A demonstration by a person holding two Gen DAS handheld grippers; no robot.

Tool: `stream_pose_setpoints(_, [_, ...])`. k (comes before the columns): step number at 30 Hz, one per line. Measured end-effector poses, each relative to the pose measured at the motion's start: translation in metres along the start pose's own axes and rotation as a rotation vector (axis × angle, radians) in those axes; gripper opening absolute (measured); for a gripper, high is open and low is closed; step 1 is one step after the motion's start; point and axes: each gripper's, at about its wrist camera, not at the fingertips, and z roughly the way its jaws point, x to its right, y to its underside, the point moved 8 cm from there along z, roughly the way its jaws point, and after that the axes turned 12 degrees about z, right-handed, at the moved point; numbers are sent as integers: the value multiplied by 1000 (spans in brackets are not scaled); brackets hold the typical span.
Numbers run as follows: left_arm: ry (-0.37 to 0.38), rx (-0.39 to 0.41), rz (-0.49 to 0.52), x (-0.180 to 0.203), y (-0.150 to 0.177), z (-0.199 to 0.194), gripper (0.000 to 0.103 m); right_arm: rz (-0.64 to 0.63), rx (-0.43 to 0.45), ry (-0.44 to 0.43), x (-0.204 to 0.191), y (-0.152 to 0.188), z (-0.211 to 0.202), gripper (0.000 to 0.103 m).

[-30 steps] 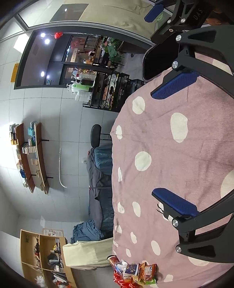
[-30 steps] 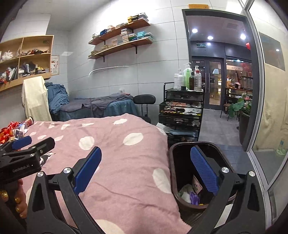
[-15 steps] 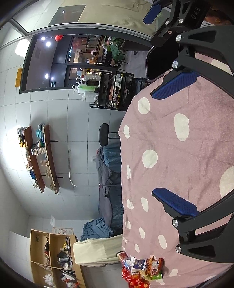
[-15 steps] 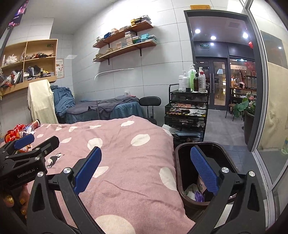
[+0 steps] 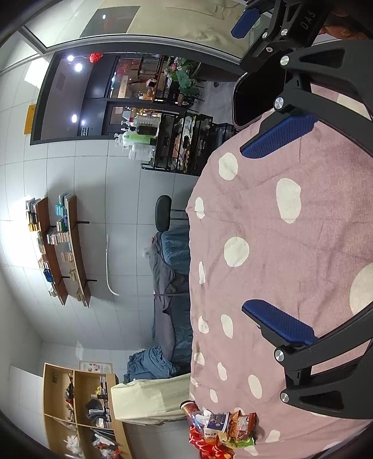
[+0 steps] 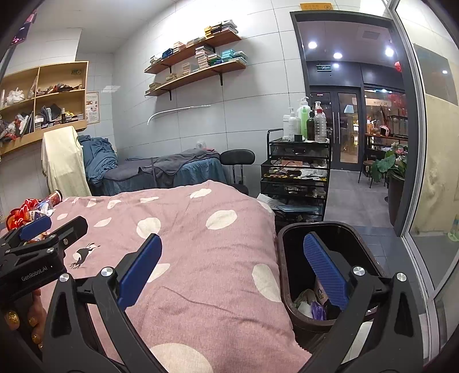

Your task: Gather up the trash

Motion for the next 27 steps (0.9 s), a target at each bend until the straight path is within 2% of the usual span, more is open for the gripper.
stream_pose_setpoints(27, [8, -8, -9, -4, 4, -2, 98, -10, -13, -4, -5, 1, 3, 98])
